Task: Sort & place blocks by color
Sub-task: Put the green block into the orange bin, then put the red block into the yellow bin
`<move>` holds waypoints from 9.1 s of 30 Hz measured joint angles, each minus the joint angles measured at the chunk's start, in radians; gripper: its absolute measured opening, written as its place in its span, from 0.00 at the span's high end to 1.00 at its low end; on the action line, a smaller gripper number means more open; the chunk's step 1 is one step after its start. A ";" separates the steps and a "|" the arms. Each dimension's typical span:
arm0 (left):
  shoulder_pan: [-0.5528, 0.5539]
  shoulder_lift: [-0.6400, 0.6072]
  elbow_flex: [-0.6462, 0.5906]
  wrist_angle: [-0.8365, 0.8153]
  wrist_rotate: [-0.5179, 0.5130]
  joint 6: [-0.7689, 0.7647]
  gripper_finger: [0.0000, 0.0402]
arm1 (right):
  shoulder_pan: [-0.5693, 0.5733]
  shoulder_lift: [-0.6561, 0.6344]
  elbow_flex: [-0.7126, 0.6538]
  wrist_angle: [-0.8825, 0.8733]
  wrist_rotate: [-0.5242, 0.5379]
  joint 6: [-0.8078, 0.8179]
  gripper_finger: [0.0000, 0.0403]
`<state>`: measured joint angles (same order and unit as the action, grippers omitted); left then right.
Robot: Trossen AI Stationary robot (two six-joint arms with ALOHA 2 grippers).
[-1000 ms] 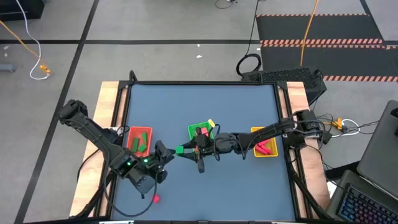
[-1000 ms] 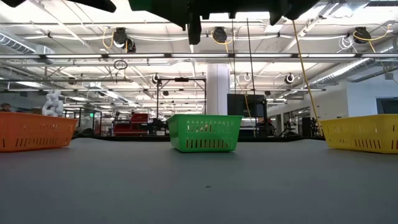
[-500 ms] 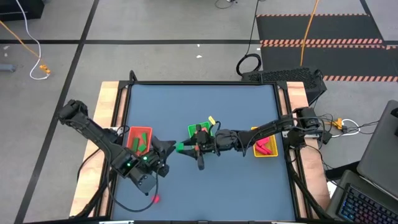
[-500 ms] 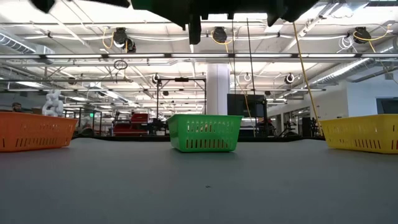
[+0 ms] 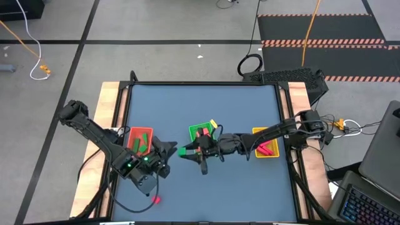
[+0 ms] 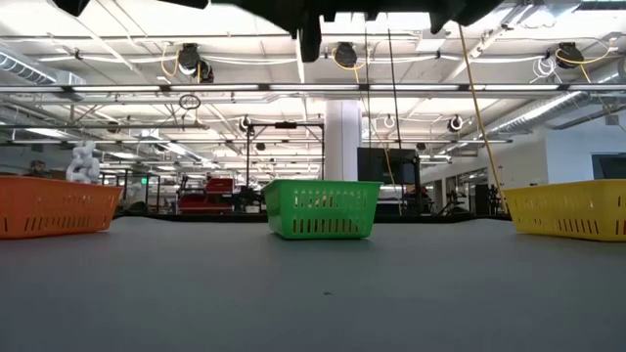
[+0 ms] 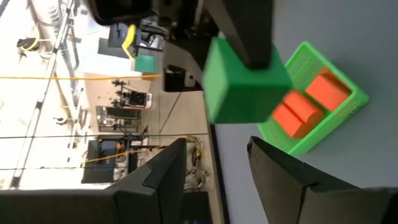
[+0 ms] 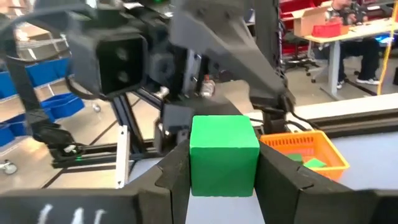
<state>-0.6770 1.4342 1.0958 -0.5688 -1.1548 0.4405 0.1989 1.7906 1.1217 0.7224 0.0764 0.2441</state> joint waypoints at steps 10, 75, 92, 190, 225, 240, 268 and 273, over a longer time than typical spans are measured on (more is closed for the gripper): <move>-0.001 0.005 -0.001 0.104 0.078 0.031 0.56 | 0.003 -0.001 0.000 -0.001 -0.005 -0.002 0.67; 0.007 0.111 0.000 0.311 -0.105 0.236 0.56 | 0.045 0.001 -0.034 0.132 0.184 -0.025 0.67; 0.009 0.110 0.000 0.302 -0.110 0.235 0.57 | 0.052 0.001 -0.034 0.144 0.179 -0.015 0.67; 0.036 0.009 -0.008 -0.384 1.222 -1.296 0.30 | 0.044 -0.173 -0.034 -0.264 0.184 -0.048 0.32; -0.196 0.368 -0.004 -0.083 1.048 -0.613 0.39 | 0.092 -0.377 -0.033 -0.507 0.268 -0.100 0.32; -0.189 0.367 -0.004 -0.011 1.042 -0.577 0.68 | 0.129 -0.377 -0.034 -0.549 0.347 -0.095 0.32; 0.136 0.201 0.073 0.280 0.416 -0.203 0.68 | 0.251 -0.364 -0.035 -0.762 0.476 0.287 0.32; 0.158 0.201 0.072 0.418 0.315 -0.029 0.68 | 0.272 -0.359 -0.152 -0.346 0.482 0.290 0.32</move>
<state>-0.5192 1.6348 1.1683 -0.1506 -0.8401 0.4111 0.4711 1.4315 0.9701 0.3760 0.5588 0.5342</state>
